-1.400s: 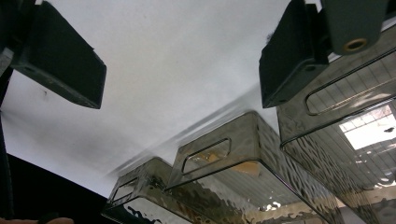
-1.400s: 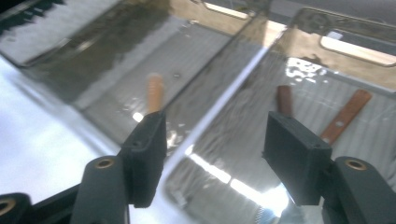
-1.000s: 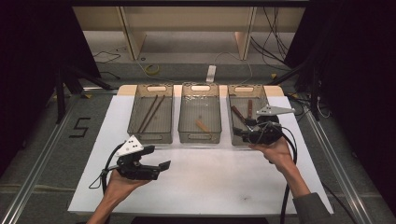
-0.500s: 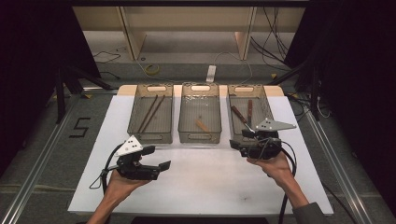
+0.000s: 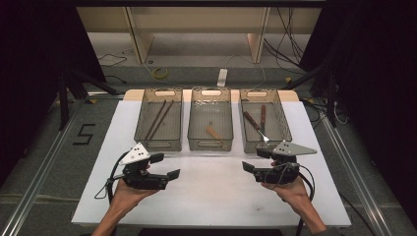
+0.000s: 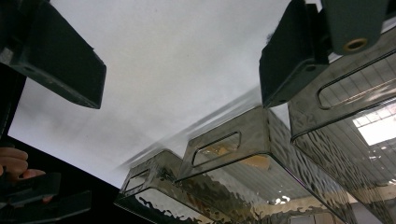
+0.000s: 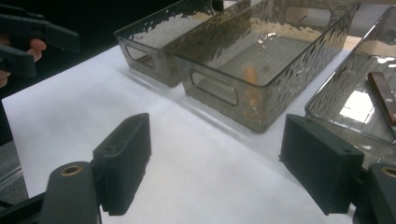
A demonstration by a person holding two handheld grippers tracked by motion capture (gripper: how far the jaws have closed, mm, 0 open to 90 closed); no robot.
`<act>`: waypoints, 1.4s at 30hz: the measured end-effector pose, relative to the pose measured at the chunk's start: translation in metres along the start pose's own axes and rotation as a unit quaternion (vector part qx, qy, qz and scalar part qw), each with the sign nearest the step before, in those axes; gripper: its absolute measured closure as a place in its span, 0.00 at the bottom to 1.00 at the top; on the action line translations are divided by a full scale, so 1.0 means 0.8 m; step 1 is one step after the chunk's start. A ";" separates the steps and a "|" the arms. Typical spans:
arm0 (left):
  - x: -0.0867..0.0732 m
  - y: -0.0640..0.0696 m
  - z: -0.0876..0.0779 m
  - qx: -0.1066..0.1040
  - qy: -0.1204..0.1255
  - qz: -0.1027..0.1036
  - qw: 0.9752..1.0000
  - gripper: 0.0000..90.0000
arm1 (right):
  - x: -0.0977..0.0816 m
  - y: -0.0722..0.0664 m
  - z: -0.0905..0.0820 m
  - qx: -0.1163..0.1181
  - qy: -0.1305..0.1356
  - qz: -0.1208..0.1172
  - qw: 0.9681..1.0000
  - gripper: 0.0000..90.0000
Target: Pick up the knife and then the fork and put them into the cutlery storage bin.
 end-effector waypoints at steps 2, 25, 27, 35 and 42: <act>0.000 0.000 0.000 -0.001 0.001 0.000 1.000 0.16 | -0.005 -0.001 -0.001 0.001 0.001 0.004 1.000 0.28; 0.001 0.000 -0.002 -0.004 0.007 -0.005 1.000 0.16 | -0.034 -0.013 -0.011 0.002 0.005 0.015 1.000 0.24; 0.001 0.000 -0.002 -0.004 0.007 -0.006 1.000 0.16 | -0.037 -0.014 -0.012 0.000 0.004 0.015 1.000 0.24; 0.001 0.000 -0.002 -0.005 0.008 -0.004 1.000 0.16 | -0.047 -0.014 -0.013 0.000 0.001 0.016 1.000 0.24; 0.001 0.000 -0.002 -0.005 0.008 -0.004 1.000 0.16 | -0.047 -0.013 -0.013 -0.005 0.001 0.013 1.000 0.23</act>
Point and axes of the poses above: each handheld gripper's, and its own axes: z roughly forward along the jaws, x roughly out of its top, y roughly to its right, the point moved 5 cm from there along z, roughly forward along the jaws, and after that the axes turned 2 degrees about x, right-handed, at the moved point
